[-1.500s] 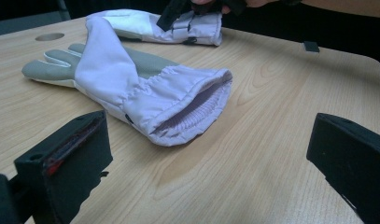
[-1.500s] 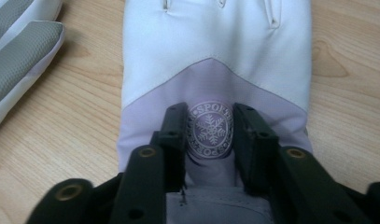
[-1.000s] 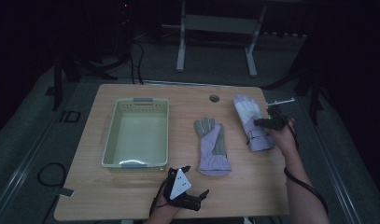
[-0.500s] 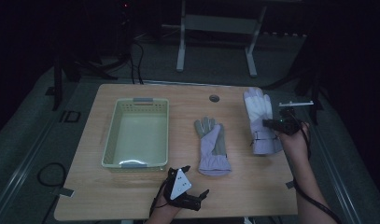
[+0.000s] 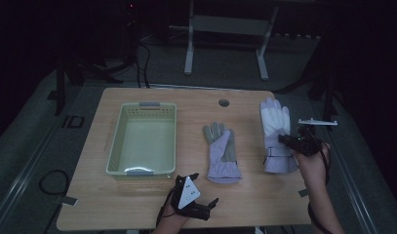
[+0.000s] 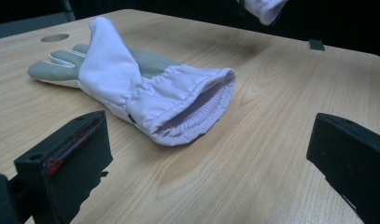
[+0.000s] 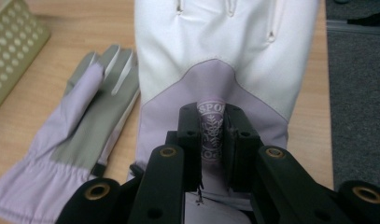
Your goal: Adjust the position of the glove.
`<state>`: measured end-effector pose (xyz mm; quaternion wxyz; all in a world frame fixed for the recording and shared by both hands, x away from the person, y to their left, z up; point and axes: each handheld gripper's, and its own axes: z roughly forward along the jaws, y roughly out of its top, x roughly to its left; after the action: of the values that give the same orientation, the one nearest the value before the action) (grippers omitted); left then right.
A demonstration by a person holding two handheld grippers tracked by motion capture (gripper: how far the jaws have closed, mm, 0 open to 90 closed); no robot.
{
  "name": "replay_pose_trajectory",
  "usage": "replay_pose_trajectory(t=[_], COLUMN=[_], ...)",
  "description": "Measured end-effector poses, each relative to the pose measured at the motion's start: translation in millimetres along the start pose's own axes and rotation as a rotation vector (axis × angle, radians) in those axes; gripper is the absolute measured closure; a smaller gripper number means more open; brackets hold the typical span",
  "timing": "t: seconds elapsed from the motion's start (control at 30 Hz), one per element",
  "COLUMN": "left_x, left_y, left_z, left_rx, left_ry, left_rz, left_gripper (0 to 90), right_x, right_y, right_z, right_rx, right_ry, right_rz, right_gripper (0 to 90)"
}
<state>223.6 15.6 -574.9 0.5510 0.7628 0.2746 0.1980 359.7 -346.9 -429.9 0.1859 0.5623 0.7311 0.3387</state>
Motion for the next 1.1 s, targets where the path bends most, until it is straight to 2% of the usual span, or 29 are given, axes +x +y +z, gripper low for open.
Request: replay_pose_trajectory(t=[0.1, 0.13, 0.27, 0.33, 0.4, 0.43, 0.53, 0.57, 0.67, 0.83, 0.9, 1.1], left_x=[-0.2, -0.2, -0.2, -0.5, -0.5, -0.3, -0.2, -0.2, -0.1, -0.1, -0.2, -0.2], left_y=[0.0, 0.1, 0.0, 0.0, 0.0, 0.0, 0.0, 0.1, 0.1, 0.1, 0.1, 0.0], left_z=[-0.1, 0.1, 0.0, -0.1, -0.1, -0.1, 0.0, -0.1, 0.0, 0.0, 0.1, 0.1], left_rx=[0.0, 0.0, 0.002, 0.001, 0.001, 0.002, 0.002, 0.003, 0.003, 0.002, 0.002, 0.001], left_ry=[0.001, 0.001, 0.0, 0.0, 0.0, -0.001, -0.001, -0.001, -0.002, -0.001, -0.001, -0.003], left_rz=[0.003, 0.003, 0.005, 0.008, 0.007, 0.006, 0.006, 0.006, 0.004, 0.003, 0.002, 0.002], left_gripper=[0.1, 0.1, 0.1, 0.1, 0.1, 0.1, 0.1, 0.1, 0.1, 0.1, 0.1, 0.1], right_x=[4.2, 5.8, 11.4, 10.3, 10.0, 8.4, 6.8, 4.8, 1.6, -1.8, -5.2, -3.9], right_y=[-8.0, -14.9, -22.3, -30.5, -32.1, -36.0, -37.7, -38.1, -37.8, -37.6, -39.8, -42.2], right_z=[2.0, 2.5, 7.1, 16.8, 19.3, 27.2, 33.2, 41.5, 51.0, 64.3, 76.6, 86.2], right_rx=[0.011, -0.004, -0.002, 0.026, 0.033, 0.055, 0.066, 0.084, 0.103, 0.13, 0.153, 0.172], right_ry=[0.003, 0.034, 0.031, 0.015, 0.006, -0.017, -0.04, -0.06, -0.066, -0.083, -0.083, -0.088], right_rz=[0.003, 0.056, 0.059, 0.063, 0.062, 0.064, 0.066, 0.065, 0.085, 0.09, 0.097, 0.08], right_gripper=[78.6, 78.4, 78.4, 78.4, 78.3, 78.2, 78.1, 77.9, 77.2, 76.7, 75.7, 72.9])
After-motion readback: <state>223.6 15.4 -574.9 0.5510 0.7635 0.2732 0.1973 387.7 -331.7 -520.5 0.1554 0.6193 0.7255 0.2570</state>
